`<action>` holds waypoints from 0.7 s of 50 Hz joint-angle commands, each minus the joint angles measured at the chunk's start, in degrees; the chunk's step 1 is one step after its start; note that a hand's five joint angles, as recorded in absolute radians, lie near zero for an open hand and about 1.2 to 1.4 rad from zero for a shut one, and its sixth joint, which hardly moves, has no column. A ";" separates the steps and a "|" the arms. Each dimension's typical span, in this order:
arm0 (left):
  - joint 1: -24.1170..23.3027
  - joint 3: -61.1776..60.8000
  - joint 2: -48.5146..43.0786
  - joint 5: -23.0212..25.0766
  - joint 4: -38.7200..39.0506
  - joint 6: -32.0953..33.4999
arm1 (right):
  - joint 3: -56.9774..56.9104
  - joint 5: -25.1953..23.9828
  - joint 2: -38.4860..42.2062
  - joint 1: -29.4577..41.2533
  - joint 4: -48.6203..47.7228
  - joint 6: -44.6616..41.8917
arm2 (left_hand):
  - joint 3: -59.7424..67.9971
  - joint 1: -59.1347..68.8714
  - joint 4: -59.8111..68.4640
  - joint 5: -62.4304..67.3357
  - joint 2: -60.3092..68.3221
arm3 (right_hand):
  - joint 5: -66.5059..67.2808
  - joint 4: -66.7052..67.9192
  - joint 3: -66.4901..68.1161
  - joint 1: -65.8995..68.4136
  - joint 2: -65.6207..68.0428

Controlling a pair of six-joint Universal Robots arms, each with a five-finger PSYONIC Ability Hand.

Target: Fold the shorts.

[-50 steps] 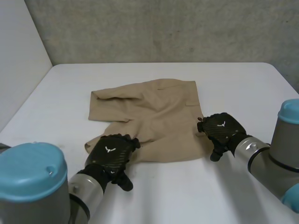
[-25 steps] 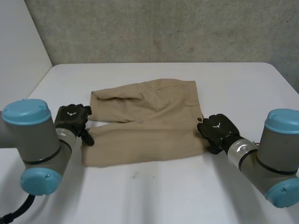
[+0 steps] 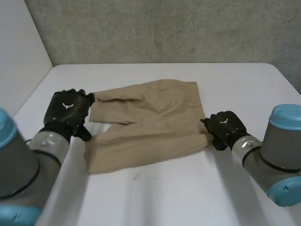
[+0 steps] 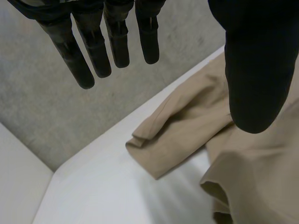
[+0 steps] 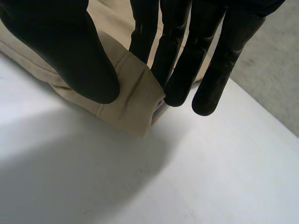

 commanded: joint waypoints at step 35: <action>-1.64 -4.59 -12.82 3.07 -1.48 0.30 | -1.52 3.38 0.04 0.23 4.81 7.27 | 15.59 15.54 15.59 15.40 15.58 | 15.79 11.96 12.97 28.39 12.84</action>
